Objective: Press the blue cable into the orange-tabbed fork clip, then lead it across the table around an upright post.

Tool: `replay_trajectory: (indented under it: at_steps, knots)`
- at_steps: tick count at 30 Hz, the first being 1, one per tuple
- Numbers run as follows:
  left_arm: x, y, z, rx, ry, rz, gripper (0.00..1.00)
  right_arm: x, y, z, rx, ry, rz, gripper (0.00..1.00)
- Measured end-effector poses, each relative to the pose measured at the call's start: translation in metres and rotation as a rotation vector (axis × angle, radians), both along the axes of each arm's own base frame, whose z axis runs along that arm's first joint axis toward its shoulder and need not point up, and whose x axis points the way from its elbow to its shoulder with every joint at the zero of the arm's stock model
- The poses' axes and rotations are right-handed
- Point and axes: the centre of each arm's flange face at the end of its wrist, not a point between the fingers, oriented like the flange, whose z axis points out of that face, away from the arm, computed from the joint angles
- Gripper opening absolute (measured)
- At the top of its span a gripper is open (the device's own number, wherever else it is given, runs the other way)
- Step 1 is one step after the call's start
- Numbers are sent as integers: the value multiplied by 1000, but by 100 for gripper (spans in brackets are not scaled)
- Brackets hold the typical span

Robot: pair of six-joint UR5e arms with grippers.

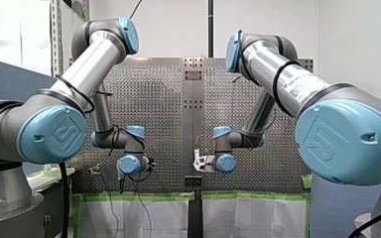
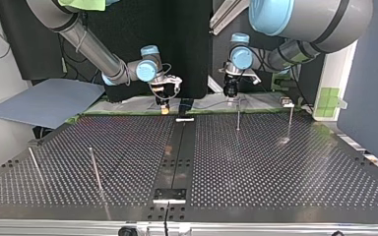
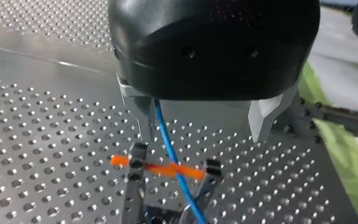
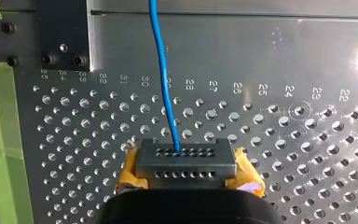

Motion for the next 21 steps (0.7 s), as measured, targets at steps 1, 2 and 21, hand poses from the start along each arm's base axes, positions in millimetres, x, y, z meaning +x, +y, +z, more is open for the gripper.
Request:
replay_trajectory:
  at_steps: [1,2,21]
  knots:
    - [1,0,0,0,-3,8,100,0,0,0,0,0,0,0]
    - [2,0,1,1,-7,15,100,0,0,0,0,0,0,0]
    - [21,-14,15,19,-48,124,100,0,0,0,-4,-3,0,0]
